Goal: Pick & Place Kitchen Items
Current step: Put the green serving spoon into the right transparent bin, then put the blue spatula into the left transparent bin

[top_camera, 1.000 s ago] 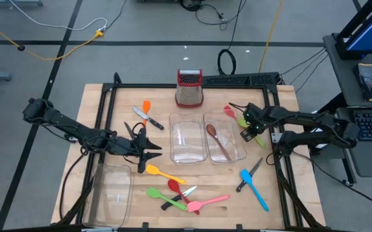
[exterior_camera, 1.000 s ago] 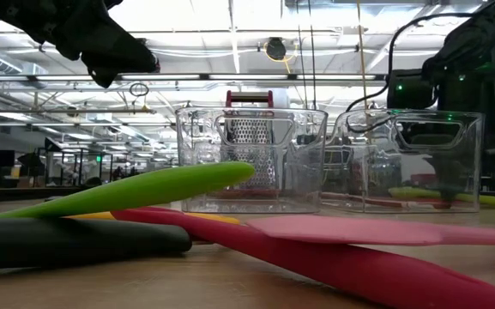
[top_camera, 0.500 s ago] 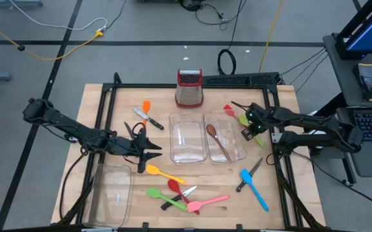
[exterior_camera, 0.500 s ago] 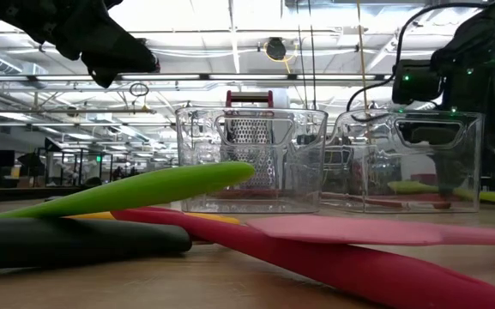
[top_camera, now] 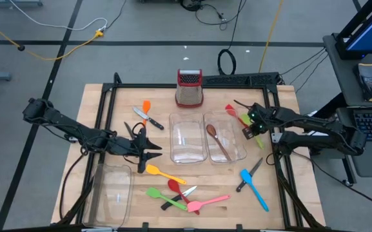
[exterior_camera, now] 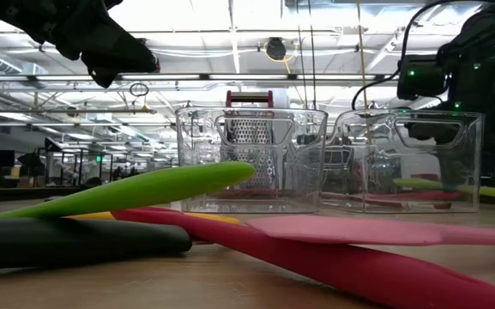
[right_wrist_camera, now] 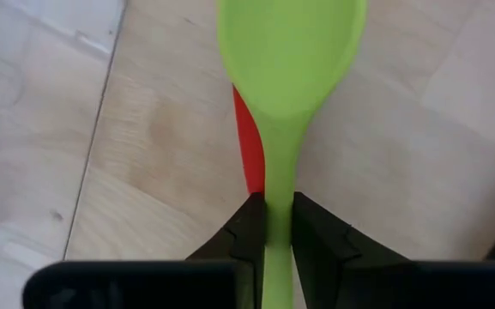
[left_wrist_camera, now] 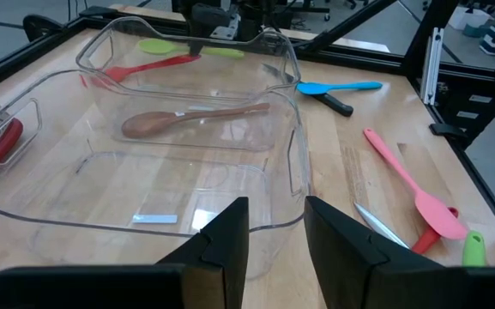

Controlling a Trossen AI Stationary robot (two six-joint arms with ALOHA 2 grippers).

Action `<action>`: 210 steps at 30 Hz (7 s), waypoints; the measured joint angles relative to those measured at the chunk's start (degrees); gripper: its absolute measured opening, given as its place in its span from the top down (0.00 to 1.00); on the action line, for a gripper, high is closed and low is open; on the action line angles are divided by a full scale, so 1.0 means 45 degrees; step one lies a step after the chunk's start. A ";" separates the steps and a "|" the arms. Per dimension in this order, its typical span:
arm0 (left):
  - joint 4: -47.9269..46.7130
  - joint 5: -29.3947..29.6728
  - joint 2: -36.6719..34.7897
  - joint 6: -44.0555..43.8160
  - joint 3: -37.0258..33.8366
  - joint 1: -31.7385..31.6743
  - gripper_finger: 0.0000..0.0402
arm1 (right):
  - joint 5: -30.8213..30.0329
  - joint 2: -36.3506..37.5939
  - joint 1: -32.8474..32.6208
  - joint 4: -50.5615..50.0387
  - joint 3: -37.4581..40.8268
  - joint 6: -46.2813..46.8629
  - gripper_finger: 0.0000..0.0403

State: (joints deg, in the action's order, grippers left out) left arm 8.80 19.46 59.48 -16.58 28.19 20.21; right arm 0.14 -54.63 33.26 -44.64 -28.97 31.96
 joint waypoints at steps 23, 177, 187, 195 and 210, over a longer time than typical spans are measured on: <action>0.0000 0.0002 0.0003 0.0214 0.0000 0.0000 0.71 | -0.1313 0.1815 0.0000 -0.0632 -0.0654 0.0499 0.92; -0.0709 -0.0644 0.0034 0.0384 0.0000 0.0209 0.71 | 0.1094 -0.4503 -0.6008 0.5964 -0.1982 0.6757 0.88; -0.0764 -0.0684 0.0034 0.0418 0.0000 0.0209 0.71 | 0.1300 -0.4503 -0.6005 0.5959 -0.1982 0.6565 0.86; -0.0947 -0.0683 0.0034 0.0411 0.0001 0.0209 0.71 | 0.1065 -0.4488 -0.6003 0.6168 -0.1996 0.6456 0.73; -0.1009 -0.0681 0.0034 -0.0116 0.0005 0.0219 0.71 | 0.0167 -0.1643 -0.6742 0.7700 -0.1972 0.5596 0.78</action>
State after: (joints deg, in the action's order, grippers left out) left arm 4.26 16.40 59.64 -17.10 28.21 21.19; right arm 0.89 -62.02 2.91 -9.99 -37.85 57.14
